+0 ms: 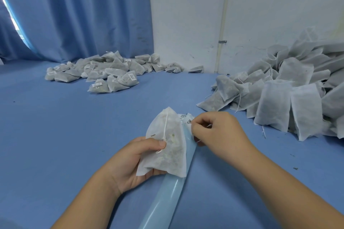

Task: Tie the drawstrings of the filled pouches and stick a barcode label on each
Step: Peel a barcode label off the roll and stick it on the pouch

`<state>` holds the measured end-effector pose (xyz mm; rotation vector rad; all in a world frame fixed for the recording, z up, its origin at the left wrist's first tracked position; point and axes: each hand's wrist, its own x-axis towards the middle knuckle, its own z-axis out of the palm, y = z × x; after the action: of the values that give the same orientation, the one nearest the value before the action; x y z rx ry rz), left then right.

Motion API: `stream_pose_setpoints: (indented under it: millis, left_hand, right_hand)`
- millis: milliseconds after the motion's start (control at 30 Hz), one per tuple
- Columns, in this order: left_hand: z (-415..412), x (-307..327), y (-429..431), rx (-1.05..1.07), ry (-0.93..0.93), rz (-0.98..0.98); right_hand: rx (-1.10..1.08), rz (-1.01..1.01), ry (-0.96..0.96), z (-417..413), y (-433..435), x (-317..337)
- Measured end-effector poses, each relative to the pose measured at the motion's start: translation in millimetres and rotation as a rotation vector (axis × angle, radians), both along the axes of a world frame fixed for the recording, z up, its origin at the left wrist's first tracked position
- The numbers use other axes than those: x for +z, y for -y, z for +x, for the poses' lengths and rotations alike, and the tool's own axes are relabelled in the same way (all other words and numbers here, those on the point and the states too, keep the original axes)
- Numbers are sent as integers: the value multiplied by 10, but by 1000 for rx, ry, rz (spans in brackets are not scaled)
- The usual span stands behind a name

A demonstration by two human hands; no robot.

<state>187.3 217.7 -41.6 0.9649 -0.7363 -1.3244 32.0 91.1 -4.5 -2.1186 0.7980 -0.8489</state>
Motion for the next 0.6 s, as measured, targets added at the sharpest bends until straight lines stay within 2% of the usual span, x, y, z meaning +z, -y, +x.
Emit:
stream_pose_setpoints:
  millis: [200, 367, 467, 600]
  left_hand:
    - [-7, -2, 0, 21, -8, 29]
    - [-6, -1, -5, 59, -23, 39]
    - [6, -9, -23, 90, -10, 56]
    - [40, -46, -67, 181, 43, 84]
  right_hand:
    - [-4, 271, 154, -70, 78, -62]
    - [-48, 399, 232, -133, 197, -46]
    - [-62, 428, 251, -205, 244, -23]
    - [-116, 350, 195, -328, 279, -34]
